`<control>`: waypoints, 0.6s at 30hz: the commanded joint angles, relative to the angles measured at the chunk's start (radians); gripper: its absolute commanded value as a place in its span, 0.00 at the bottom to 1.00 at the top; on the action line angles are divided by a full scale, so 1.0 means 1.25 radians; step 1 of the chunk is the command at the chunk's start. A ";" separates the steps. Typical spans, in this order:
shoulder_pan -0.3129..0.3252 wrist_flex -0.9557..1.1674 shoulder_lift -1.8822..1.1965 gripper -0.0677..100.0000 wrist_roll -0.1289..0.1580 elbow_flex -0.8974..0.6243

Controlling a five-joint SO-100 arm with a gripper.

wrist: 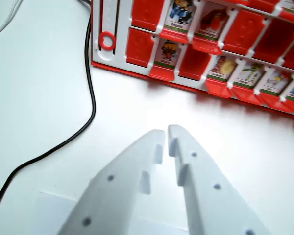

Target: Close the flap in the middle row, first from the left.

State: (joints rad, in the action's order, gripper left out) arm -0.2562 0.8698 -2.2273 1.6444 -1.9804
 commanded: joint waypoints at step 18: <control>0.182 0.157 -0.476 0.00 0.005 0.040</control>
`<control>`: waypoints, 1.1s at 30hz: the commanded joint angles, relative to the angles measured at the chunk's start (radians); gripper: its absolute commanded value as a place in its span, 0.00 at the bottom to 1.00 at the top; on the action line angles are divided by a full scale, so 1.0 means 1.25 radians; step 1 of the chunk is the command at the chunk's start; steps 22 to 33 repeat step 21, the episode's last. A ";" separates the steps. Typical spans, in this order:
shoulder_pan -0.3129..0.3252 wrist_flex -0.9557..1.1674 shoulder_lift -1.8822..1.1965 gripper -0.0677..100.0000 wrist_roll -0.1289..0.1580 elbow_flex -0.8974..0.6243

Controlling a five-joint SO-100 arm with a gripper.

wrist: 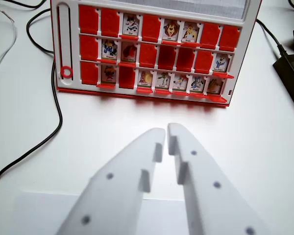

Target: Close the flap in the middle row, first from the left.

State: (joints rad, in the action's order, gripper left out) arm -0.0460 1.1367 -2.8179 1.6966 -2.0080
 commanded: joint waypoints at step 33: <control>-0.007 -0.021 -0.053 0.00 -0.060 0.042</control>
